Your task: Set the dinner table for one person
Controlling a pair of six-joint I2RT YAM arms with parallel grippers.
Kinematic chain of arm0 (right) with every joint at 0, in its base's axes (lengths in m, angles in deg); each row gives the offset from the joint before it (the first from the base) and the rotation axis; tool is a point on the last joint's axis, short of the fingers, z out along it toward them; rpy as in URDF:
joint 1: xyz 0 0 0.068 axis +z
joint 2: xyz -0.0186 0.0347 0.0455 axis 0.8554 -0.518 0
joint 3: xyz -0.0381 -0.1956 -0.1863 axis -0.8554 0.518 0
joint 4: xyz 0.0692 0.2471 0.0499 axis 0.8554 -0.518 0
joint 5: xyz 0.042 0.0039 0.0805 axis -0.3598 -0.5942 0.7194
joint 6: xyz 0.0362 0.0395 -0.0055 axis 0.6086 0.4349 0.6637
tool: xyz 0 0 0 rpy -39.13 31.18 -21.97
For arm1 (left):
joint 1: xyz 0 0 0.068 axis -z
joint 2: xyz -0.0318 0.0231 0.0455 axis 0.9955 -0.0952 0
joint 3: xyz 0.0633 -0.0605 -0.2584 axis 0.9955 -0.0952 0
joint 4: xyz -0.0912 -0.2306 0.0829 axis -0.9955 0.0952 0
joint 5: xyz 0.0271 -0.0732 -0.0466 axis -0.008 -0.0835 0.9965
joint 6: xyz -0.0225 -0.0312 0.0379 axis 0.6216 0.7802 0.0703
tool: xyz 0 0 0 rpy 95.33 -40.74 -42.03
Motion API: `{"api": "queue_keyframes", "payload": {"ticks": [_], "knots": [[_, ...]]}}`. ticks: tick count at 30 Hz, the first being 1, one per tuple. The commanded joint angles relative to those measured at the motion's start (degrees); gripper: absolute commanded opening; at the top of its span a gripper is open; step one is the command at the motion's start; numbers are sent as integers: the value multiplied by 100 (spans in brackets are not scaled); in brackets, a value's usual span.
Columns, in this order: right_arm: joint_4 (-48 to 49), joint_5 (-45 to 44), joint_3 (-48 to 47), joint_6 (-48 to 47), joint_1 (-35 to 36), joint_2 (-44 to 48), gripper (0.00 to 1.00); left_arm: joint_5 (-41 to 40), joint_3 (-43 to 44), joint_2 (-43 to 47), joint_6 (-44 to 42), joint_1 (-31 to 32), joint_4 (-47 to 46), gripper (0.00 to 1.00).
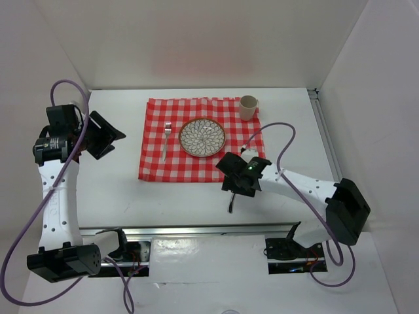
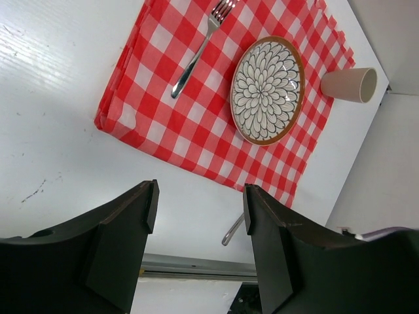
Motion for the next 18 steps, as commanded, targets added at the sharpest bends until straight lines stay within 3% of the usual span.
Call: {"api": "queue_keyframes", "payload": {"ticks": [1,5,8,11,18], "knots": [[108,172,234,470,-50,233,71,176,22,105,-153,62,-209,71],[108,225,68,365,-384,-372,68,176,22,105,-153,62,-209,71],[406,225,14,165,-568,-821,60,114,22,105,-153,62,-209,71],[1003,619,76,-179,-832,-1085,58,62,22,105,-153,62,-209,71],[1417,743,128,-409,-974,-1550,56,9,-31,158,-153,115,-209,71]]}}
